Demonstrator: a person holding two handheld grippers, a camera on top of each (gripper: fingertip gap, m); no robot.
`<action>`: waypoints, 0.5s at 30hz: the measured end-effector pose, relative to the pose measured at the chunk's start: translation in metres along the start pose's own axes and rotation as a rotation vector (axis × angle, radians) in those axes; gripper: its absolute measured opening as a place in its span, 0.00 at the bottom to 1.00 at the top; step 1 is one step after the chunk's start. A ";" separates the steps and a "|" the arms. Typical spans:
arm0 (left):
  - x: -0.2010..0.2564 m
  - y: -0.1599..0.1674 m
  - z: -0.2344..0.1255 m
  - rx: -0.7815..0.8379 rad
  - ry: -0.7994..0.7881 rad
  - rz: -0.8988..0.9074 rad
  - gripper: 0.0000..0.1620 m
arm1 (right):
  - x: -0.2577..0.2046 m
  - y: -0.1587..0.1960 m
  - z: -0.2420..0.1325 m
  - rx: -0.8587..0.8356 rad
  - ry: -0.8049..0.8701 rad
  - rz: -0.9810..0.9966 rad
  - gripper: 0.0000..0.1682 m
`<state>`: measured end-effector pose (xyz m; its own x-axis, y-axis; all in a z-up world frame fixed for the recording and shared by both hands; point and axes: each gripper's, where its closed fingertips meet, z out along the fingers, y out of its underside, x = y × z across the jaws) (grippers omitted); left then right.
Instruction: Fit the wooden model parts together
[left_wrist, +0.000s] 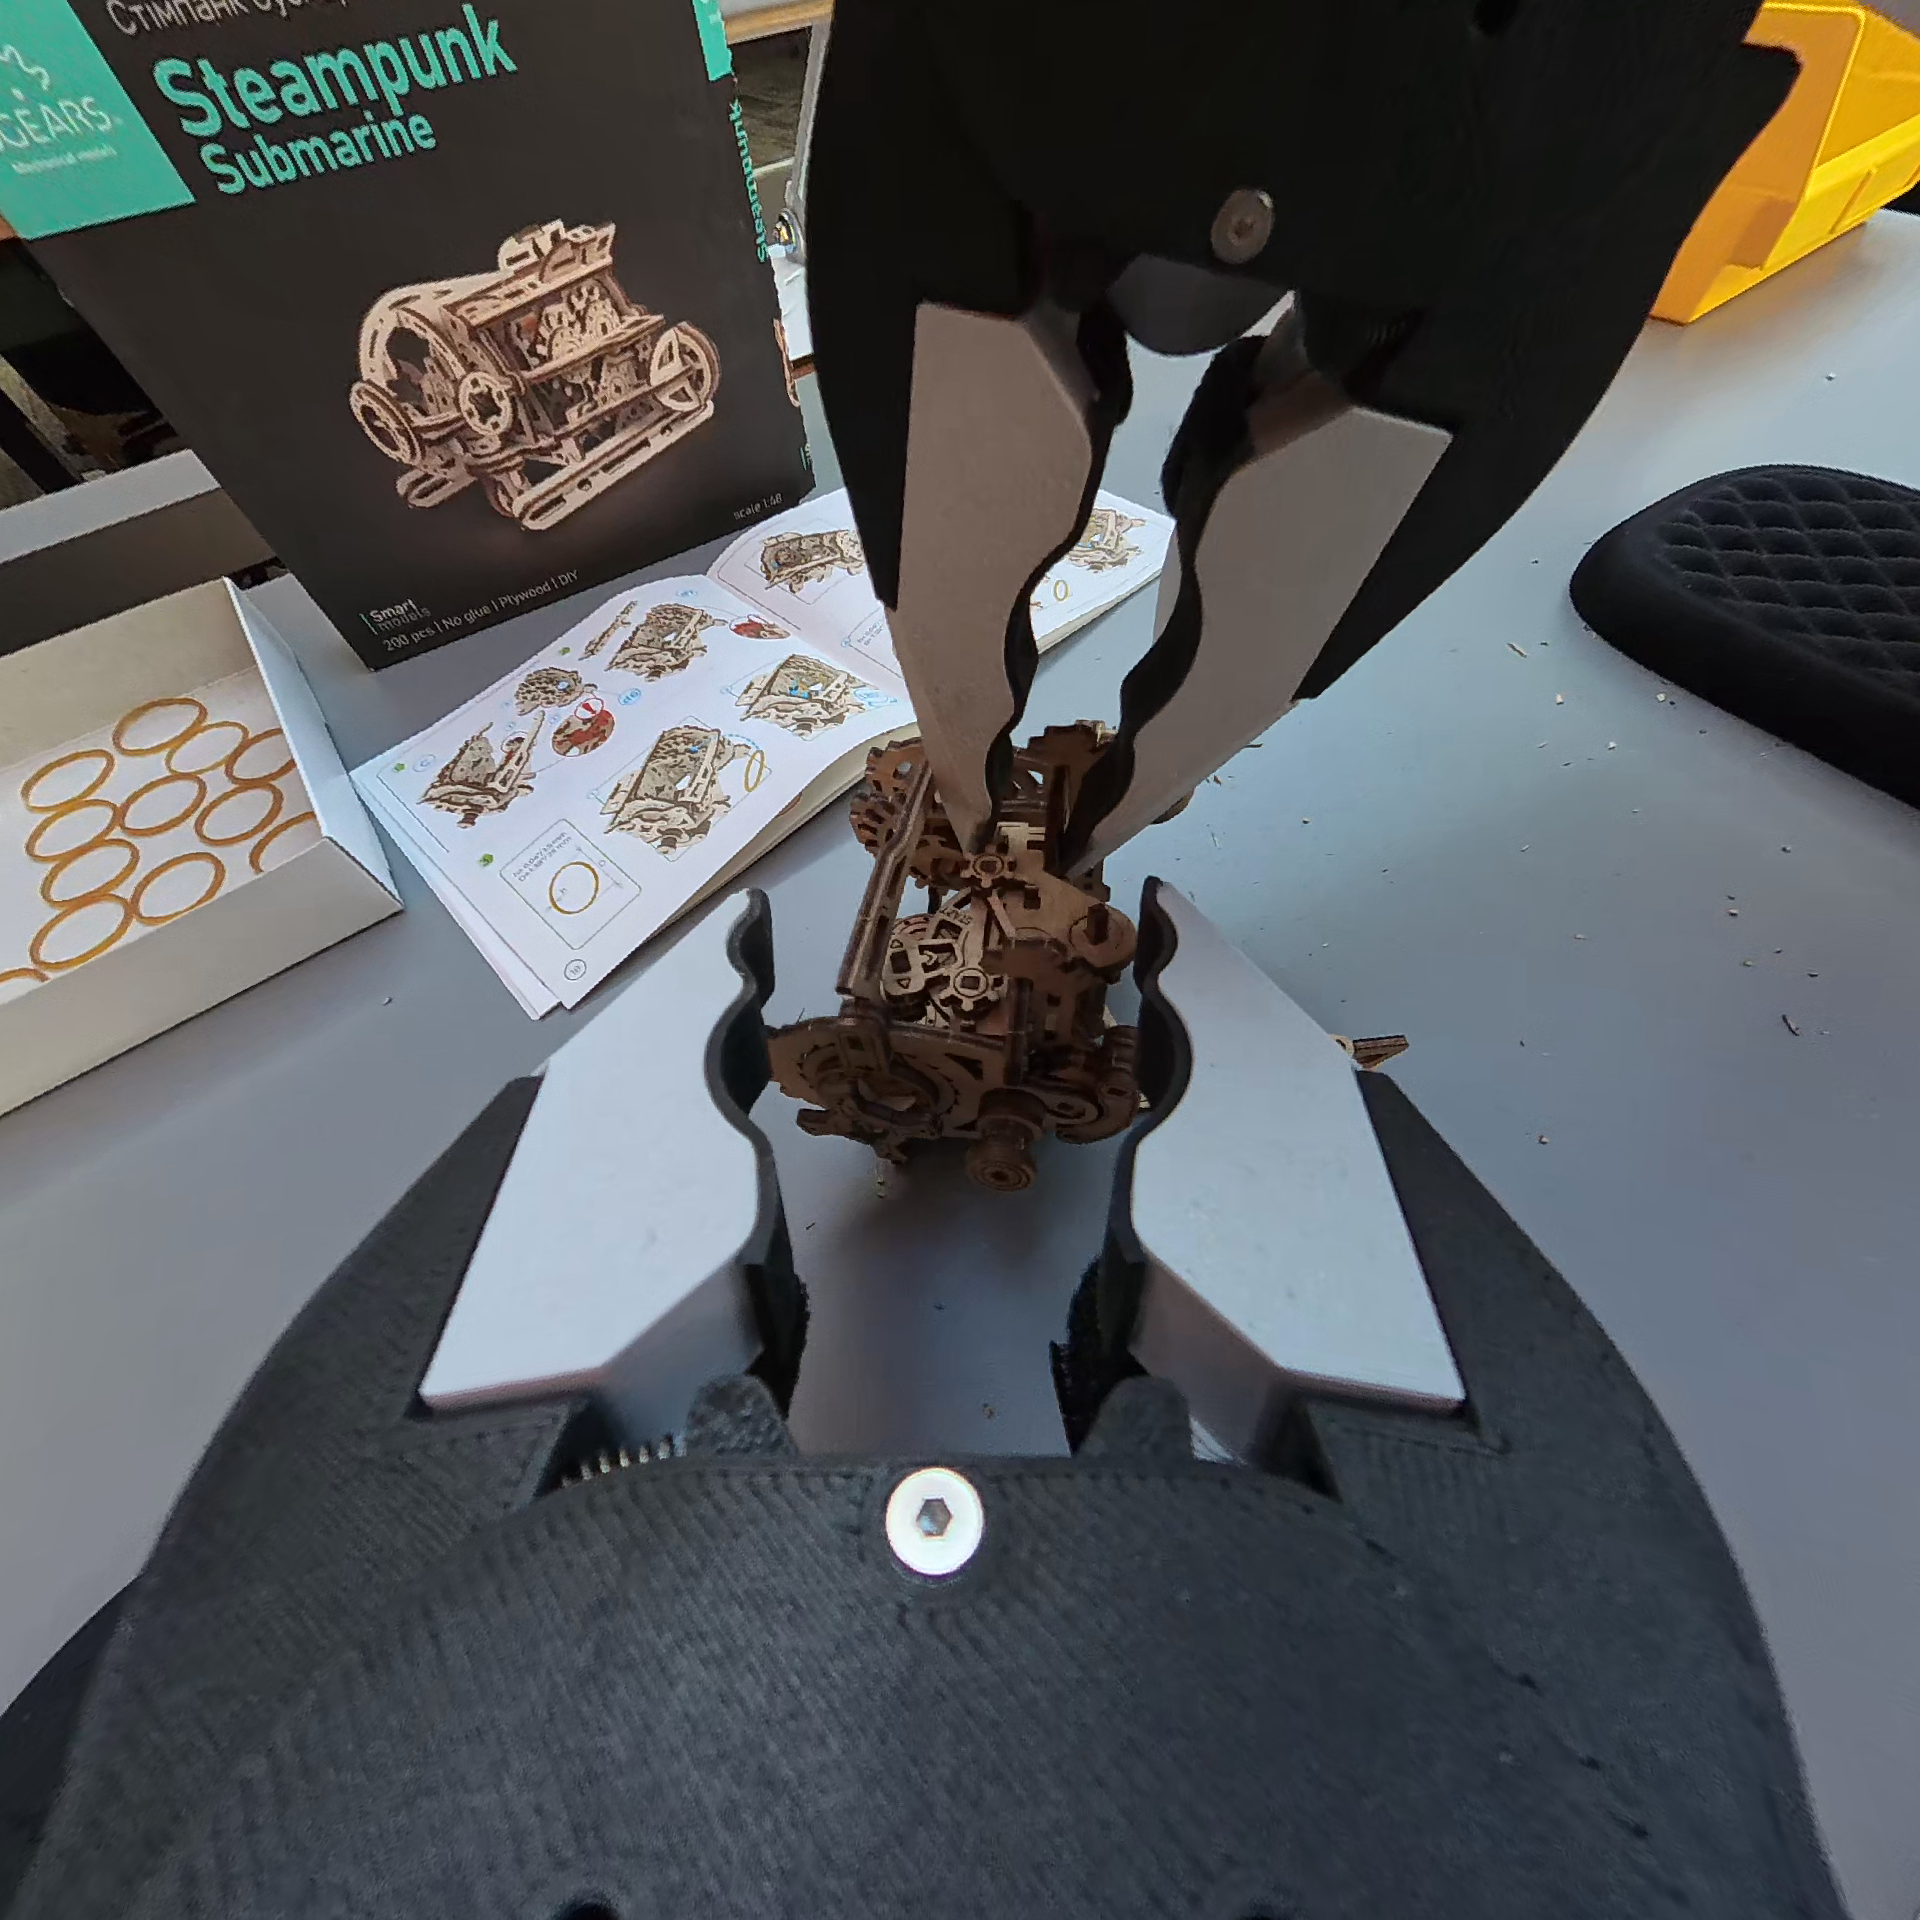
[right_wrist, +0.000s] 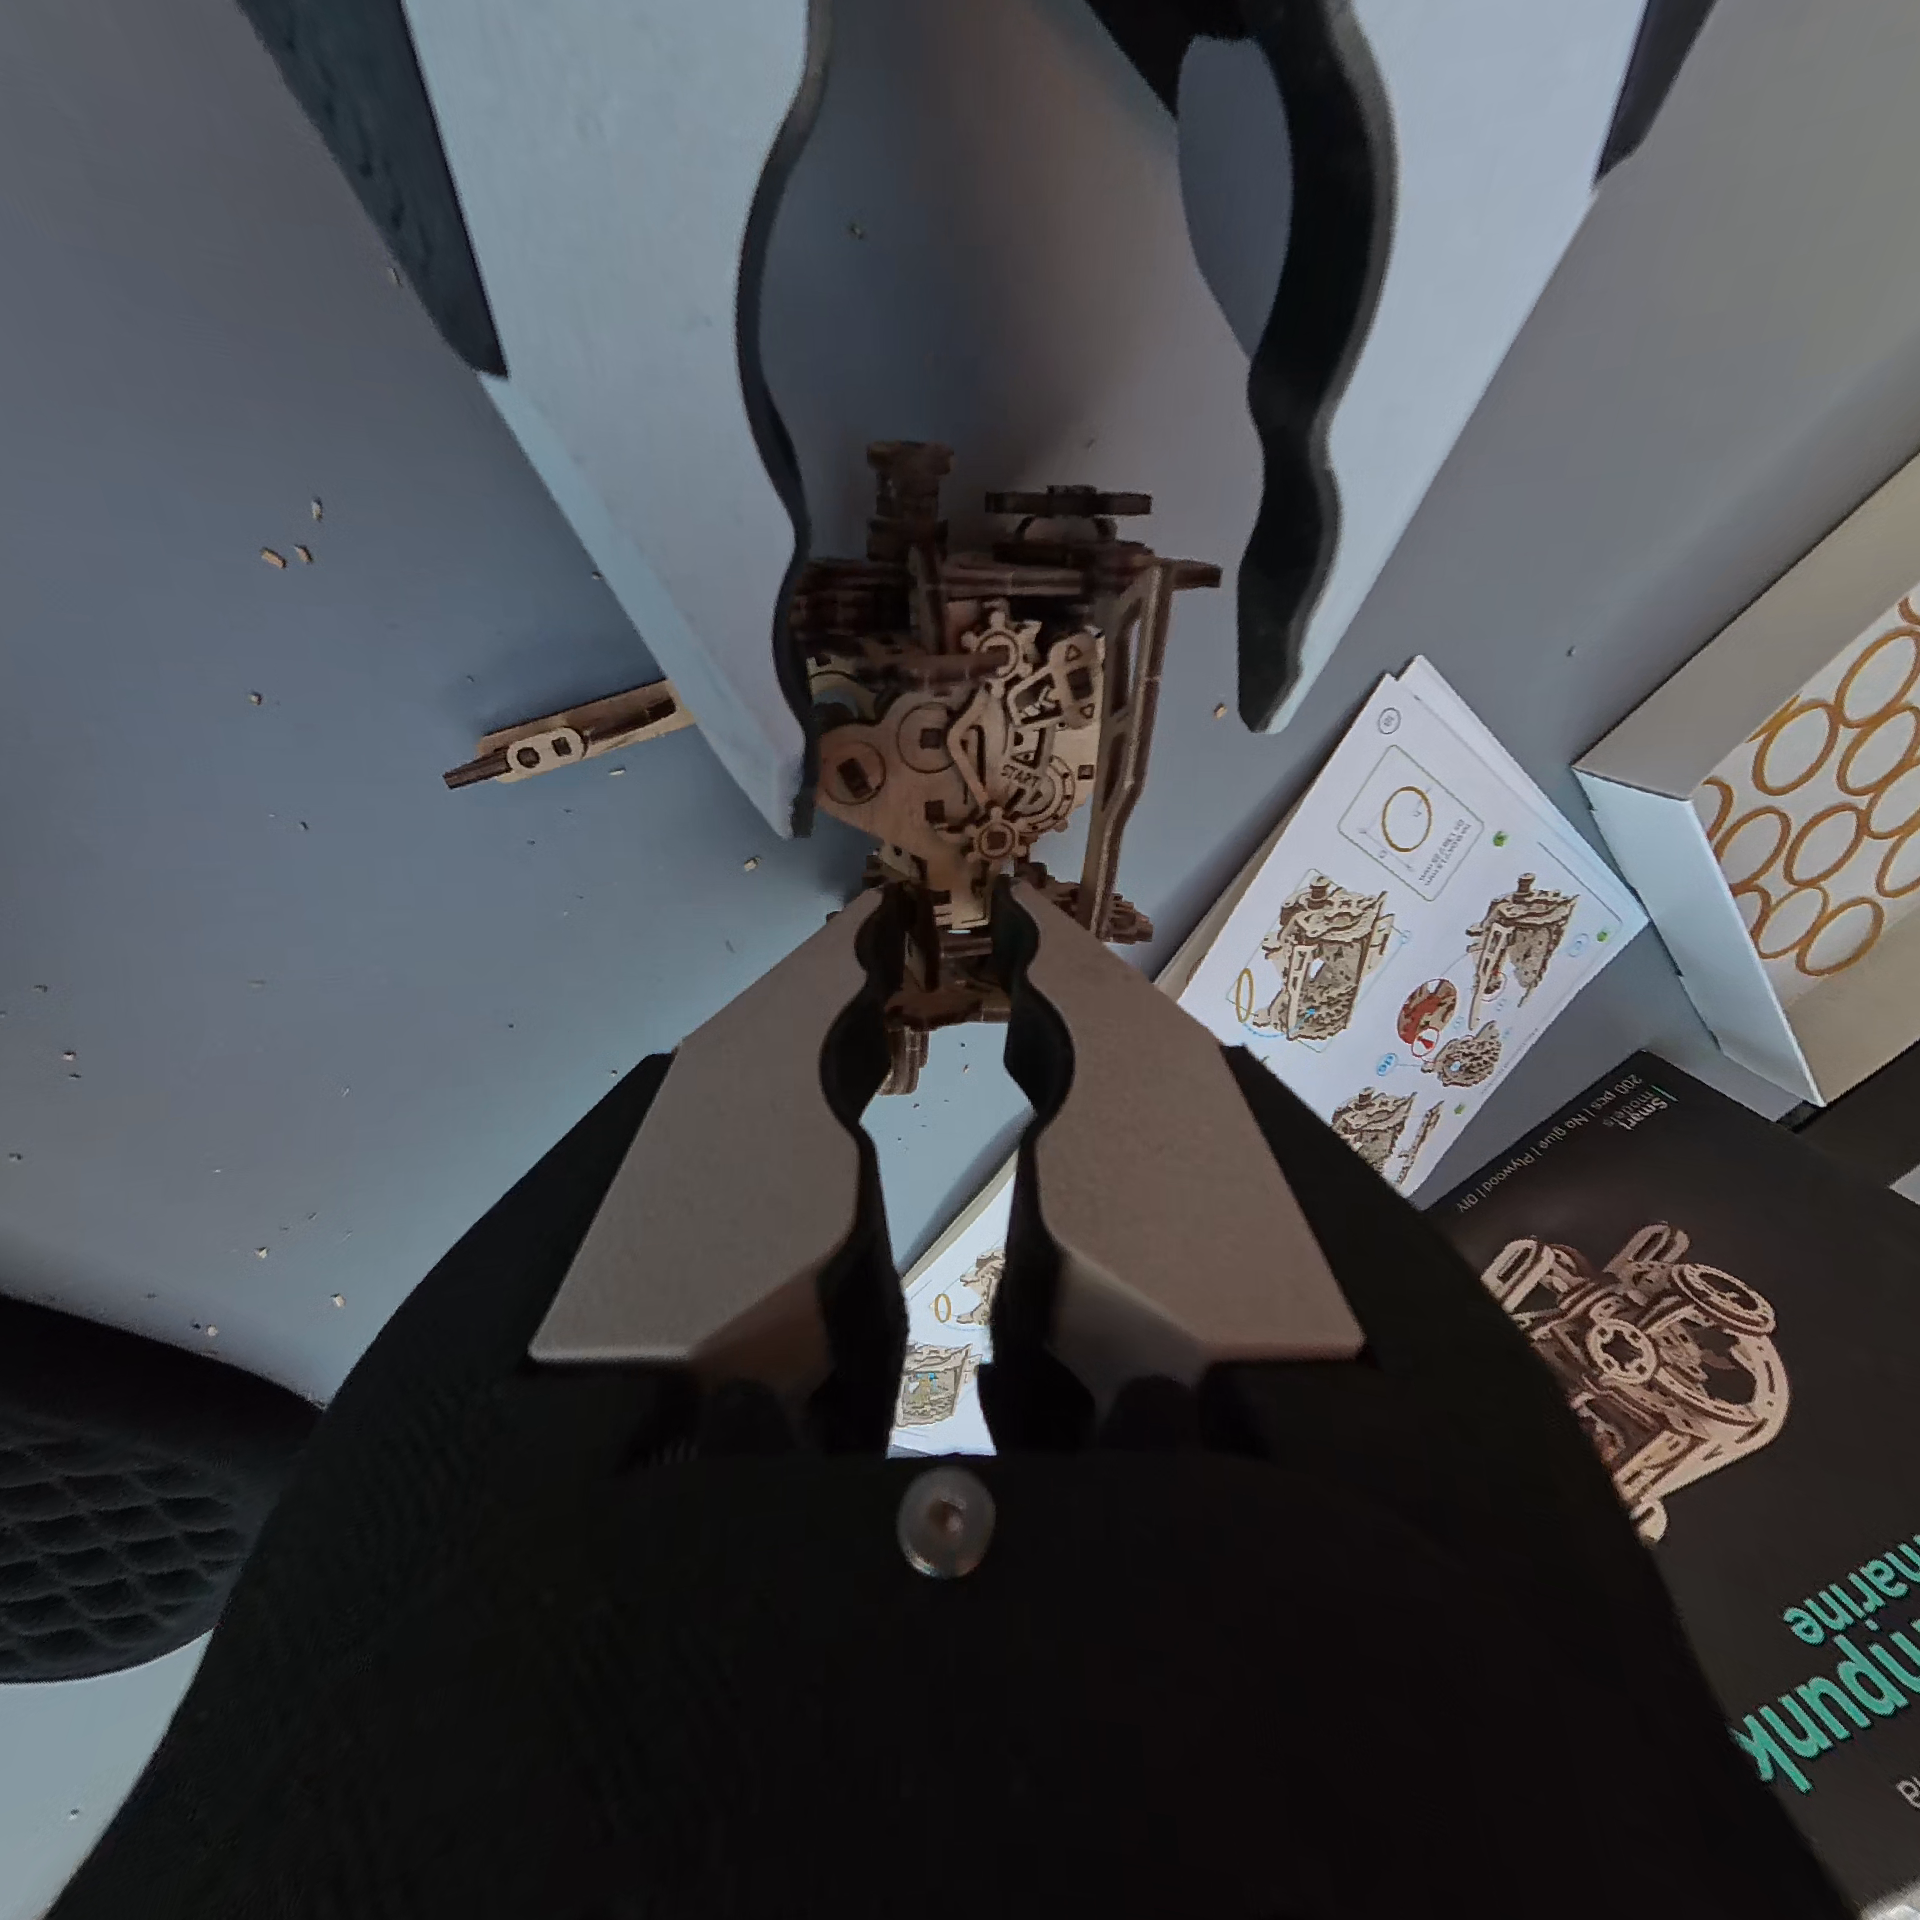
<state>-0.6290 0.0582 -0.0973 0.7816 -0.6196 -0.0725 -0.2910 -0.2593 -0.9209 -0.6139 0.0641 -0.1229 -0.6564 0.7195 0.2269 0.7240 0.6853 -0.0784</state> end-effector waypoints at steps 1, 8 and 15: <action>0.000 0.000 0.000 0.000 0.001 0.000 0.42 | 0.000 0.000 0.000 0.001 0.000 0.004 0.09; 0.003 0.001 0.001 -0.002 0.011 -0.008 0.42 | -0.003 -0.001 -0.001 -0.004 0.002 0.016 0.09; 0.005 0.001 0.000 -0.003 0.016 -0.017 0.42 | -0.004 -0.003 -0.001 0.001 0.019 0.014 0.08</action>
<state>-0.6258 0.0546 -0.0985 0.7775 -0.6268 -0.0509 -0.2796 -0.2721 -0.9208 -0.6132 0.0591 -0.1222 -0.6423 0.7263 0.2447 0.7325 0.6757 -0.0829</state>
